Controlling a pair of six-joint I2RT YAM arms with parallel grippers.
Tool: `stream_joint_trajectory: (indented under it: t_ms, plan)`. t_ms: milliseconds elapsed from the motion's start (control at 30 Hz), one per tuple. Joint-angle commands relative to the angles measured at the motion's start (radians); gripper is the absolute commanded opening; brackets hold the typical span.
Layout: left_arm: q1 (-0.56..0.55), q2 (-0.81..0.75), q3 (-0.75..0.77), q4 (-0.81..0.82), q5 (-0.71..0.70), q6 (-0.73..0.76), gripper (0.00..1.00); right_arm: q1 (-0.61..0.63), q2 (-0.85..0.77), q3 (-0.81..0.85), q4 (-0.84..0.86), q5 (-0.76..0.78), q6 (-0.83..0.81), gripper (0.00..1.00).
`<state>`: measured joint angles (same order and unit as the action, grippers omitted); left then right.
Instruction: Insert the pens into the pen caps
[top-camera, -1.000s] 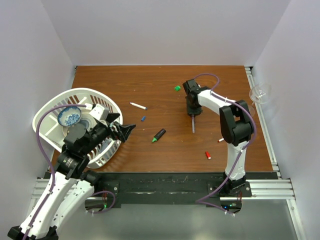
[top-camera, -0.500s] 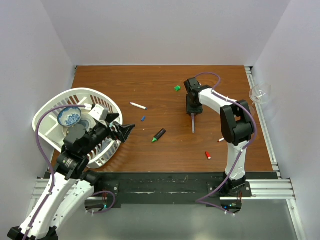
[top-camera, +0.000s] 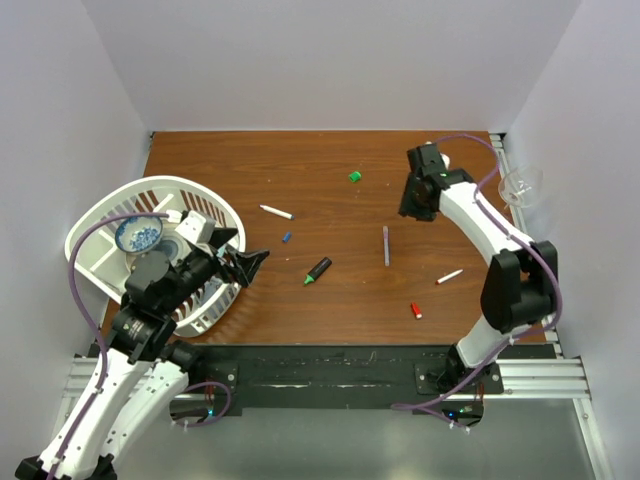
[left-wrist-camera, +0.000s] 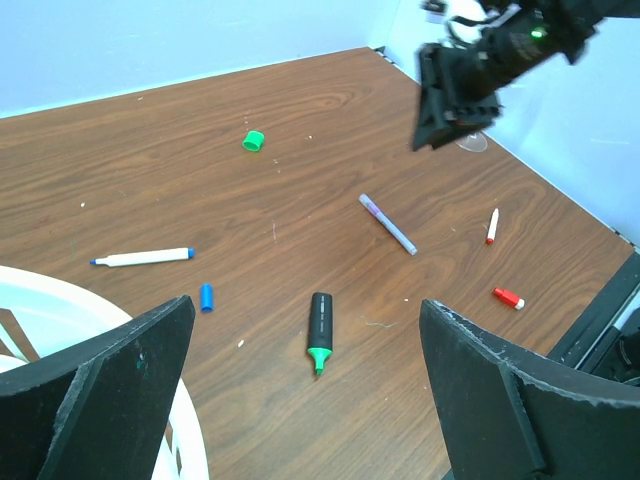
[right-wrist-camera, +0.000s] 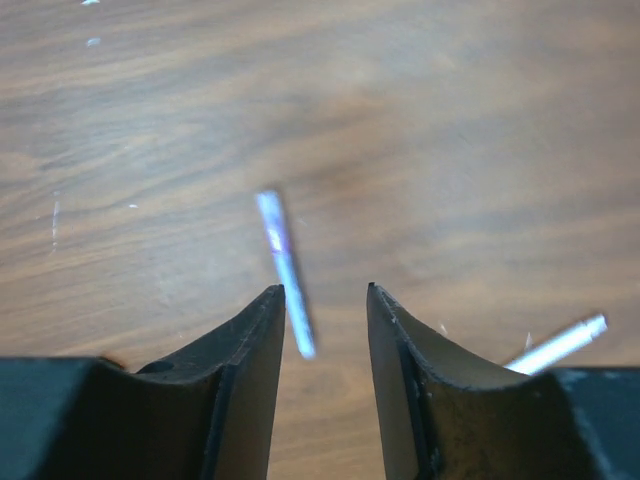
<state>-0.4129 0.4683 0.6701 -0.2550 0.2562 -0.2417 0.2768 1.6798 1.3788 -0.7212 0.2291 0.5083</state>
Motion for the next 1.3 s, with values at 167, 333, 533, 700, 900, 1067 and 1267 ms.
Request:
stream_joint_trajectory:
  t_ms: [167,333,533,700,900,1067,1267]
  plan:
    - [-0.01,-0.016,0.0,0.028,0.021,0.018,1.0,-0.243,-0.16,-0.268,-0.026,0.053,0.26,0.36]
    - [-0.024,-0.019,-0.001,0.028,0.025,0.019,1.0,-0.274,-0.129,-0.349,0.028,0.036,0.263,0.3]
    - [-0.033,-0.02,-0.003,0.028,0.02,0.019,1.0,-0.33,-0.123,-0.411,0.054,0.064,0.306,0.28]
    - [-0.035,-0.016,-0.003,0.028,0.02,0.021,1.0,-0.346,-0.153,-0.434,0.04,0.107,0.314,0.3]
    - [-0.035,-0.017,-0.003,0.03,0.021,0.021,1.0,-0.349,-0.16,-0.46,0.071,0.095,0.326,0.3]
    - [-0.035,-0.014,-0.004,0.03,0.02,0.021,1.0,-0.349,-0.163,-0.492,0.1,0.102,0.334,0.29]
    - [-0.035,-0.016,-0.003,0.026,0.009,0.022,1.0,-0.349,-0.137,-0.534,0.135,0.105,0.357,0.29]
